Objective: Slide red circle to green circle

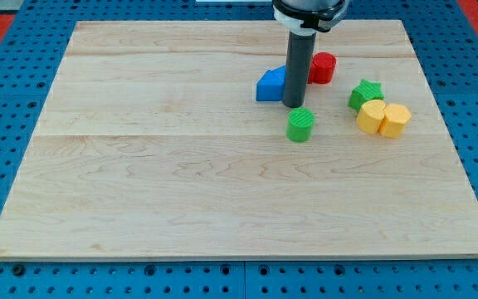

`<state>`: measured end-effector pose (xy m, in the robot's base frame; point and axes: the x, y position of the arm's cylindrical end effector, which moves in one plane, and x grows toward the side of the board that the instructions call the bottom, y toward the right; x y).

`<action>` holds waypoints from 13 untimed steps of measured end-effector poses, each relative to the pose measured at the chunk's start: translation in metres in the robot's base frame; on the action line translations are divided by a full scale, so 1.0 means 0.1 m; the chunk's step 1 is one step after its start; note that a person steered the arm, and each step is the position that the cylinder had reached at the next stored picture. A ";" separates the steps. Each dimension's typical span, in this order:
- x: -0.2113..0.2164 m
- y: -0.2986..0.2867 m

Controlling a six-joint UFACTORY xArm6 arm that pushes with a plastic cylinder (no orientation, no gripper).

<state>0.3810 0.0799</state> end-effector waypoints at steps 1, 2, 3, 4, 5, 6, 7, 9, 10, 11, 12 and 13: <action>0.00 0.10; 0.00 0.14; -0.02 0.24; -0.16 0.37; -0.28 0.54; -0.39 0.69; -0.57 0.87; -0.94 0.80; -0.76 0.37; -0.54 0.15; -0.44 -0.01; -0.35 -0.11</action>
